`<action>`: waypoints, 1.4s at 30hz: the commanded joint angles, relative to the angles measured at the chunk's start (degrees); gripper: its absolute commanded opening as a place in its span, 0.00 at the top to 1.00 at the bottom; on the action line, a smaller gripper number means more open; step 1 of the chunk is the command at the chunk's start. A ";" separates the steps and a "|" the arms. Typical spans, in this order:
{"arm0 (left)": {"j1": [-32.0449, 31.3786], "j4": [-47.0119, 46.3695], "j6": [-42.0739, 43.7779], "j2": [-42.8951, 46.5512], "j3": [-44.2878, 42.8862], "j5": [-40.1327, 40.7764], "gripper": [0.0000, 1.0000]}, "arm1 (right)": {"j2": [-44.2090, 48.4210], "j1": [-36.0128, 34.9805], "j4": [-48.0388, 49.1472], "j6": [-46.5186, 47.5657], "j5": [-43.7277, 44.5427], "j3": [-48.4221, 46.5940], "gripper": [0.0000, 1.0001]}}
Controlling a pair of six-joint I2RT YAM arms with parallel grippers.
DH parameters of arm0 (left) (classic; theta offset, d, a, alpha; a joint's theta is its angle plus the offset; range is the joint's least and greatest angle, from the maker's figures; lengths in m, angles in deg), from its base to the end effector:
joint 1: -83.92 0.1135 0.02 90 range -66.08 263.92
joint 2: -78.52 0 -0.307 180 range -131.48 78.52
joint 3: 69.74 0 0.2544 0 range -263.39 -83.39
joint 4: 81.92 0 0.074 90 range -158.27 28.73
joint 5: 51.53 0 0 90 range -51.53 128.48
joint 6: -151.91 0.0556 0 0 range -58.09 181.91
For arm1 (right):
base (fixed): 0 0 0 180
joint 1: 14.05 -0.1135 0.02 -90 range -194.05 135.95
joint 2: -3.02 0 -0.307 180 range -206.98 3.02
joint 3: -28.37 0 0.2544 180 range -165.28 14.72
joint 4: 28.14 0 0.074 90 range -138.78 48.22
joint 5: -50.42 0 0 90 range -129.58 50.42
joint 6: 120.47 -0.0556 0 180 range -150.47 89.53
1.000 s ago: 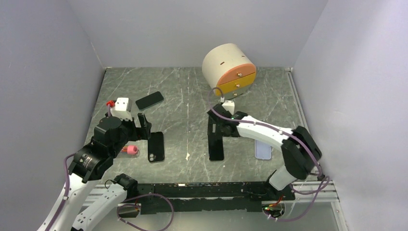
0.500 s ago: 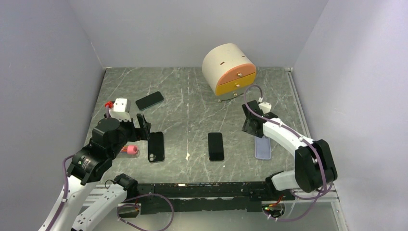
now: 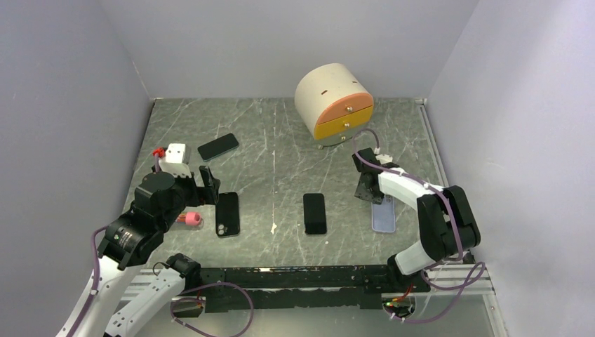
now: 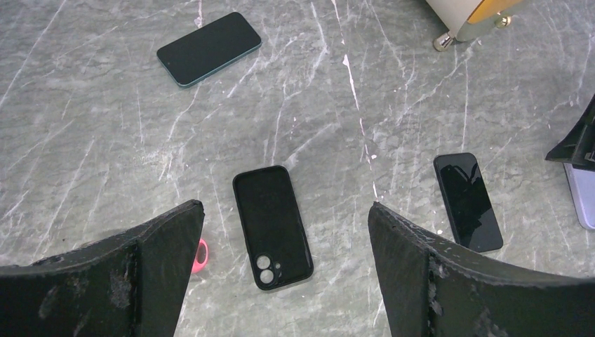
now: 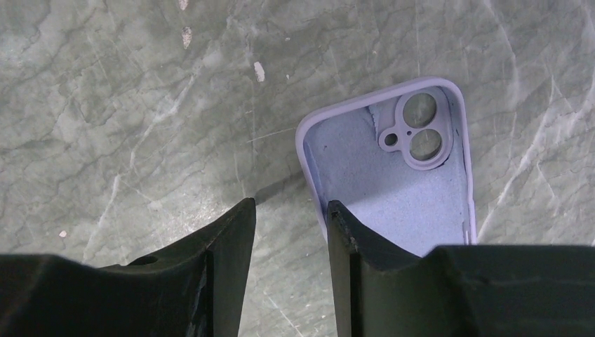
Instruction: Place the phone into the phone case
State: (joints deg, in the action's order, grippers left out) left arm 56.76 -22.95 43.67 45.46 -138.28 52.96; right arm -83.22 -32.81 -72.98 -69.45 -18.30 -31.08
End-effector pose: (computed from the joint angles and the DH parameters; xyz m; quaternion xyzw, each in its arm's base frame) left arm 0.0838 -0.0274 0.3777 -0.0044 0.8324 -0.1126 0.5425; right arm 0.2589 0.0666 0.1858 0.1993 0.9500 -0.0839 0.2254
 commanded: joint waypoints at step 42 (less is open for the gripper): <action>-0.18 0.97 -1.27 1.08 -1.22 5.34 0.06 | -19.81 -30.42 14.18 -14.07 -24.13 -28.15 1.00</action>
State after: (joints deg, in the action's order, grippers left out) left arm 56.76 -21.84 43.12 46.44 -138.28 56.91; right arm -100.36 -62.10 -61.84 -80.60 -40.37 -55.08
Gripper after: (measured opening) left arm 0.937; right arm 0.010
